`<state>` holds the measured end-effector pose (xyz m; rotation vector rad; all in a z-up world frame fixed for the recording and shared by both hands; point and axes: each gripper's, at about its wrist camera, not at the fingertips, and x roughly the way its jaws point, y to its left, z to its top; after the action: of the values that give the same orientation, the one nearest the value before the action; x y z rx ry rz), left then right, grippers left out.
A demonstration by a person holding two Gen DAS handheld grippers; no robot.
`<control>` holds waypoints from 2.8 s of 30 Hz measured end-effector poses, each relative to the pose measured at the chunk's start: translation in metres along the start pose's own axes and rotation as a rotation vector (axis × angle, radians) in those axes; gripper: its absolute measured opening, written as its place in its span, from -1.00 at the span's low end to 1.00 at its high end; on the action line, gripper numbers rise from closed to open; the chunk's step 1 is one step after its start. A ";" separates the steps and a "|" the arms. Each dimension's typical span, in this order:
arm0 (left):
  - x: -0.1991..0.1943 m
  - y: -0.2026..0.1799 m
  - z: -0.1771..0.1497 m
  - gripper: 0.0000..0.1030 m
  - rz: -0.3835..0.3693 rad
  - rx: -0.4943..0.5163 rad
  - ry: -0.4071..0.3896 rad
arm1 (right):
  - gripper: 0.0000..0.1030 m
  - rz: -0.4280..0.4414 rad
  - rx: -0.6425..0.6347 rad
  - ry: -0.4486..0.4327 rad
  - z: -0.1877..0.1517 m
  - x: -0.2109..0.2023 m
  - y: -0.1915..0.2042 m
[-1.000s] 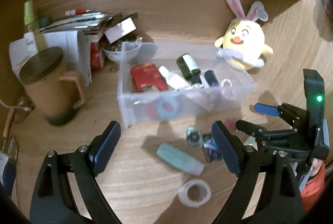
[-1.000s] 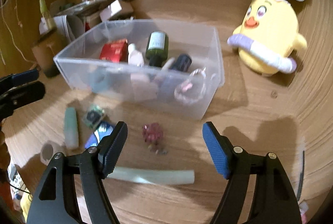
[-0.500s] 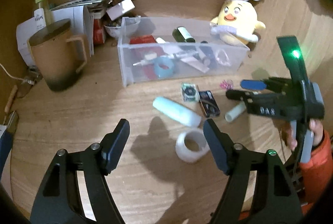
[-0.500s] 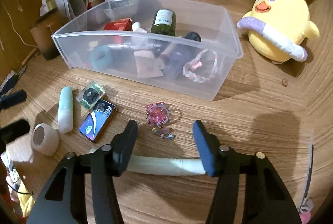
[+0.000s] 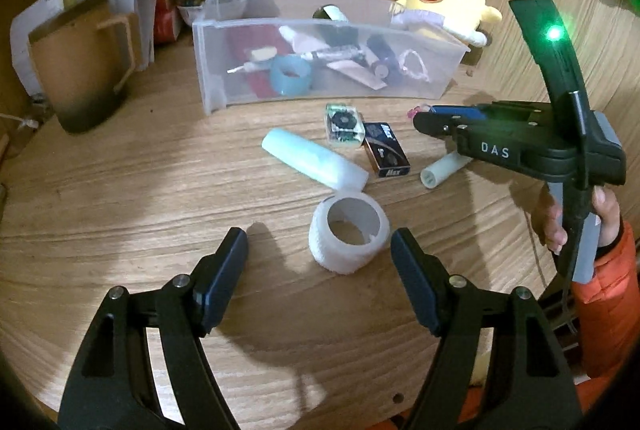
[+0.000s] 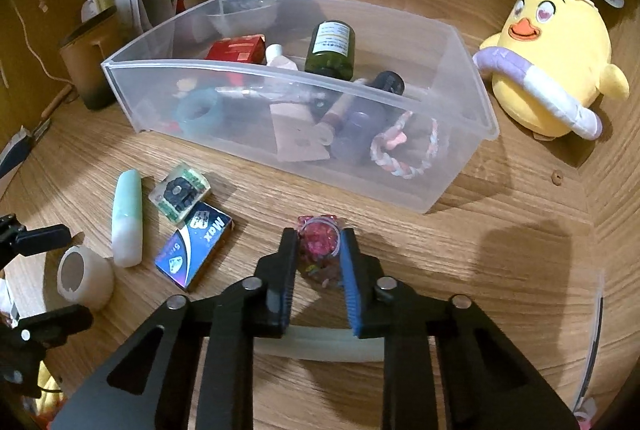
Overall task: Organize objects
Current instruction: 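Grasp the pink hair clip with the right tool while the left tool grasps the white tape roll, then carry the hair clip and tape roll up over the clear box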
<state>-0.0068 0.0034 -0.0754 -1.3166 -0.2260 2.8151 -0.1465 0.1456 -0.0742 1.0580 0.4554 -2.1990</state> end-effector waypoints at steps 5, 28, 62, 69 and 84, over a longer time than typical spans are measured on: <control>0.003 -0.004 0.003 -0.18 -0.003 0.010 -0.005 | -0.64 0.001 0.004 -0.009 -0.001 -0.001 0.002; -0.024 0.012 0.064 -0.25 0.019 -0.036 -0.156 | -0.64 0.044 0.090 -0.186 0.018 -0.059 -0.006; 0.004 0.013 0.159 -0.24 0.061 -0.021 -0.235 | -0.64 0.052 0.130 -0.304 0.084 -0.063 -0.024; 0.037 0.021 0.163 -0.24 0.054 -0.059 -0.156 | -0.64 0.047 0.136 -0.233 0.088 -0.033 -0.031; 0.071 0.021 0.166 -0.25 0.078 -0.030 -0.093 | -0.64 0.010 0.105 -0.133 0.087 0.014 -0.032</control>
<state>-0.1786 -0.0312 -0.0273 -1.2272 -0.2242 2.9535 -0.2237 0.1153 -0.0308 0.9576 0.2776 -2.2890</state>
